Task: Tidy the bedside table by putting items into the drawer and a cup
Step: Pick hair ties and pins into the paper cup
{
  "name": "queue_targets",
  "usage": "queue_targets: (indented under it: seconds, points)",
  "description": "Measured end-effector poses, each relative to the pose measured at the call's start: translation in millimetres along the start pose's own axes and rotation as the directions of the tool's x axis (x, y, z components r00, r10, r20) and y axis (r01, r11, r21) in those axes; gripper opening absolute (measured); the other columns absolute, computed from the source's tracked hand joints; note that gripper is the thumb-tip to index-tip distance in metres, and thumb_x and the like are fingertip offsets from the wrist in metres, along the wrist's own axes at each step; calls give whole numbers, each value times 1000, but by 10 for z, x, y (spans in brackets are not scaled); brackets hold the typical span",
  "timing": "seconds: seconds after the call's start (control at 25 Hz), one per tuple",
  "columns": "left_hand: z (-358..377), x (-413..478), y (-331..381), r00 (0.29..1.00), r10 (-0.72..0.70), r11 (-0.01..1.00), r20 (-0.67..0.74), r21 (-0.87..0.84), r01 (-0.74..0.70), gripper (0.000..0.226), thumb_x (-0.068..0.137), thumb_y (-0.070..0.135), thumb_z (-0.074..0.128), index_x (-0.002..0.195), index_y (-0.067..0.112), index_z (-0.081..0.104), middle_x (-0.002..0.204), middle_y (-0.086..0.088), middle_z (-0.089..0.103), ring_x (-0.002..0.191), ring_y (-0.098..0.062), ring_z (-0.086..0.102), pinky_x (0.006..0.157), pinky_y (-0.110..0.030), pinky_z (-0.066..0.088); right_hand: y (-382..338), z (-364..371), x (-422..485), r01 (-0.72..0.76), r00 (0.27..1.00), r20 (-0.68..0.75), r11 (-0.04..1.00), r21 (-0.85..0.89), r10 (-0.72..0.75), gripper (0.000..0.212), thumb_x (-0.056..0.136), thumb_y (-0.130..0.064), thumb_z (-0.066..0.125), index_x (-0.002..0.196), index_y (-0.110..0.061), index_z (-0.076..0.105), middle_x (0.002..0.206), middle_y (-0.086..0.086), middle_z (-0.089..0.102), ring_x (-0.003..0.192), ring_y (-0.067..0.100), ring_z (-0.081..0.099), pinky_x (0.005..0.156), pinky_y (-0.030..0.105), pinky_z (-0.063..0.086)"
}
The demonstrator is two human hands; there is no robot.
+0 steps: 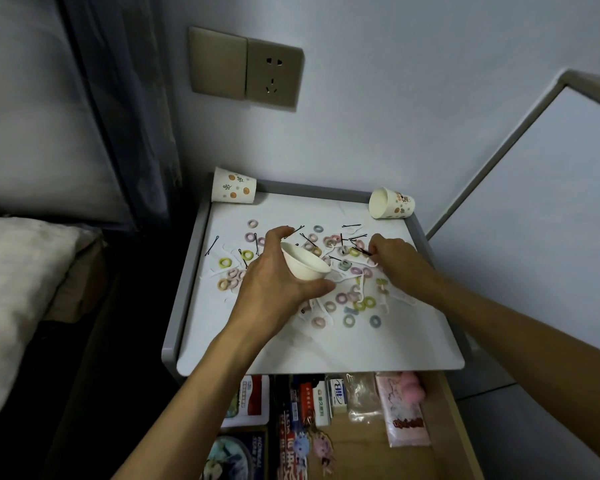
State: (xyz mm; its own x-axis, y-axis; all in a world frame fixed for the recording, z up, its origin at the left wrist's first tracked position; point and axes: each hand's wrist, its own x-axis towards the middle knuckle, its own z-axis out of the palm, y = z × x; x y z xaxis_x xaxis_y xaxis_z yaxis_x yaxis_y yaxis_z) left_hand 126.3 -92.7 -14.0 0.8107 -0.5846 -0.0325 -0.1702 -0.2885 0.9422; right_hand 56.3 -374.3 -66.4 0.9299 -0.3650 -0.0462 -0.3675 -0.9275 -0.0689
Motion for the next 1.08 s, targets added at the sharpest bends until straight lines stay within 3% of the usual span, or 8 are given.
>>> queue_targets:
  seconds: [0.16,0.44,0.52,0.64,0.8,0.88,1.0,1.08]
  points:
    - [6,-5,16,1000,3,1000,0,8,-3,90,62,36,89,136,37,37,110,8,53,98,-18,56,71,-25,46,135,-91,-1,-29,1000,12,992,122,28,17,92,-11,62,106,-12,72,102,6,72,92,20,65,78,26,47]
    - [13,-14,24,1000,-1,1000,5,17,1,91,61,38,89,136,36,37,113,7,54,98,-18,56,73,-26,48,37,-351,-66,-6,991,-127,963,271,42,16,91,-11,64,102,-11,76,98,4,75,76,4,59,75,24,46]
    - [10,-9,30,1000,-4,1000,3,30,4,91,61,38,89,136,36,37,113,7,54,99,-18,57,78,-31,51,-206,-577,-91,109,985,-167,917,383,-47,14,89,-11,68,99,-14,77,93,-1,74,77,4,62,75,27,50]
    - [40,-2,43,1000,-15,999,8,41,15,92,61,39,89,136,38,37,105,11,54,95,-18,60,77,-36,54,-668,-890,-156,312,949,-112,848,428,-293,14,87,-12,70,98,-16,77,89,-7,72,78,2,63,69,16,46]
    - [63,-10,41,999,-1,998,33,62,-1,91,63,37,88,137,37,36,99,13,56,89,-15,60,68,-29,49,-1089,-984,-229,448,865,11,781,436,-502,14,84,-10,72,97,-13,77,90,-9,72,84,3,66,76,15,48]
    - [42,0,35,1000,4,999,18,52,-5,91,62,36,89,136,37,36,103,10,59,89,-15,60,66,-26,49,-1078,-1011,-162,415,885,-32,756,506,-464,14,85,-11,72,98,-13,76,91,-8,73,85,5,67,79,17,51]
    - [13,10,19,1000,10,999,1,49,-10,91,61,36,89,136,36,37,108,10,55,94,-13,56,63,-13,40,-758,-990,158,249,968,-150,777,579,-198,10,88,-11,69,95,-15,75,89,-1,74,80,8,69,82,26,56]
    - [10,16,2,1000,16,999,0,46,-16,90,61,38,89,135,37,37,111,9,55,96,-14,55,63,-11,38,-473,-857,410,96,992,-120,851,517,-39,9,89,-9,68,94,-13,75,88,1,73,75,8,67,83,29,57]
